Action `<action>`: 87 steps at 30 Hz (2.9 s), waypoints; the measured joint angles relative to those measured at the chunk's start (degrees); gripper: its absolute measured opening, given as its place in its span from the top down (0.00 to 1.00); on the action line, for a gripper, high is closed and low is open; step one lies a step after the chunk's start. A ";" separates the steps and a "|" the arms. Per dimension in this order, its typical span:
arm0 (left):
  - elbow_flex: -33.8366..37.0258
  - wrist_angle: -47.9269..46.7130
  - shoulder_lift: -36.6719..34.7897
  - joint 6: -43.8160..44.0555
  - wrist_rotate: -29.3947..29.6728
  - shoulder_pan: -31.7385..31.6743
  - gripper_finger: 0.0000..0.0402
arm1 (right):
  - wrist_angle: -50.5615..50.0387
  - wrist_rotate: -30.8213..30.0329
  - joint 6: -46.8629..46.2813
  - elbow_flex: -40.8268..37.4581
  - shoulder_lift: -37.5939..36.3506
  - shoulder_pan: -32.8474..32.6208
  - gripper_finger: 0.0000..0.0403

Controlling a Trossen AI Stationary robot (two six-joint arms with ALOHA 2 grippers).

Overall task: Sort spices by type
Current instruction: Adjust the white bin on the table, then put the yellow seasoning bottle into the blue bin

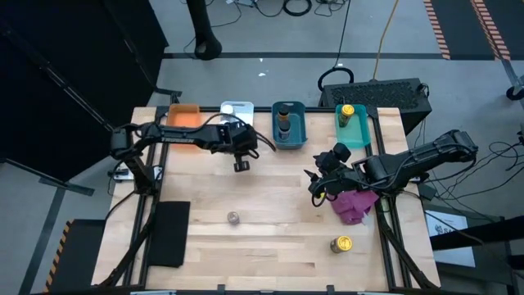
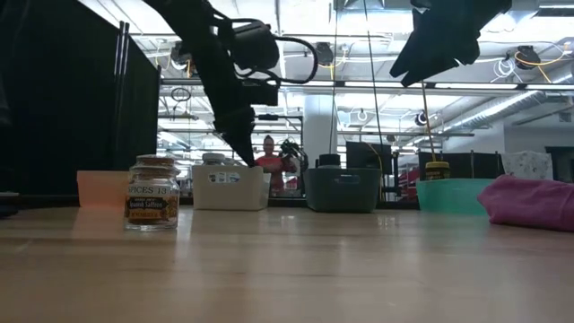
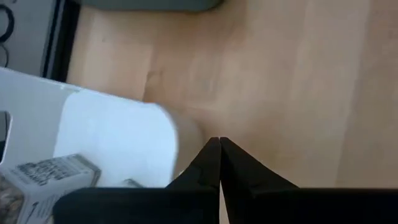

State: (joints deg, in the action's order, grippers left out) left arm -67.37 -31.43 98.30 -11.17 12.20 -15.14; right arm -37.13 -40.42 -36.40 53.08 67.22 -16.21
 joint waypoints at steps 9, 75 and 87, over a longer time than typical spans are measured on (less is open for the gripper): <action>-0.02 1.33 -0.02 0.15 0.10 -2.99 0.99 | -0.01 -0.02 0.00 0.01 0.00 0.00 0.36; 18.40 17.15 -32.13 3.28 14.66 30.54 0.97 | -52.93 47.58 -64.33 48.59 26.48 -23.09 0.56; 18.38 17.37 -32.13 4.74 14.68 30.54 0.97 | -47.97 45.82 -74.58 31.57 17.03 -27.38 0.55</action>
State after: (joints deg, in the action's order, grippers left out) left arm -48.99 -14.06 66.17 -6.43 26.87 15.40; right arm -85.10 5.40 -110.99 84.65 84.25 -43.59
